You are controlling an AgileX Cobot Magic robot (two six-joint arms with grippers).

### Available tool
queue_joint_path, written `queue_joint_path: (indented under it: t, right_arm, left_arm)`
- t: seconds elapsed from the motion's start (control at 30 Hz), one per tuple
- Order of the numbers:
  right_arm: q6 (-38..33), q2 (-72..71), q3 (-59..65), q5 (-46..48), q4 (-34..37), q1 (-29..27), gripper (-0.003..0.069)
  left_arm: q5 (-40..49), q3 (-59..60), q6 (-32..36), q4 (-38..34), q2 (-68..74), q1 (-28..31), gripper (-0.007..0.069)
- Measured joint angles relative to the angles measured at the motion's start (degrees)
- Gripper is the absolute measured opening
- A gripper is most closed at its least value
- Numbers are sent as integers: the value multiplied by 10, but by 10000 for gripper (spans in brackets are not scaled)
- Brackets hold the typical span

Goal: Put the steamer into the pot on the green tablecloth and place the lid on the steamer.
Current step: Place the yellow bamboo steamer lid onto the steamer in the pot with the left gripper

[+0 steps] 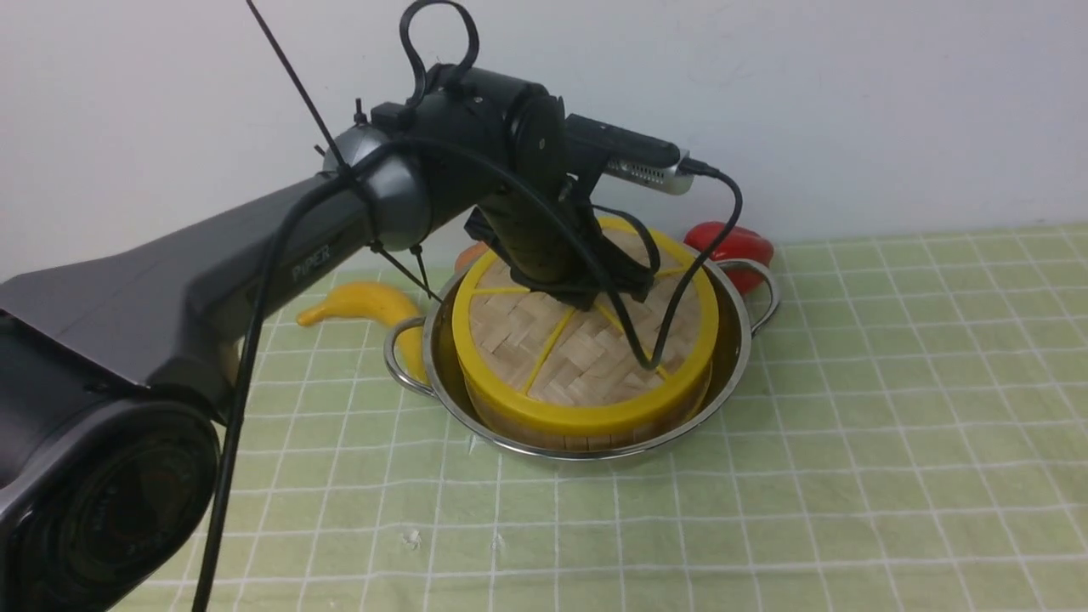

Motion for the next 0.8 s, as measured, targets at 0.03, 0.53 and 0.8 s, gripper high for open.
queue_joint_path:
  t: [0.03,0.53,0.8]
  right_arm:
    - [0,0,0,0,0,0,484]
    - [0,0,0,0,0,0,484]
    - [0,0,0,0,0,0,484]
  left_arm:
    - [-1,0,0,0,0,0,115]
    - [25,-17,-4,1,0,0,115]
    - [22,-23,-4,2,12,0,115]
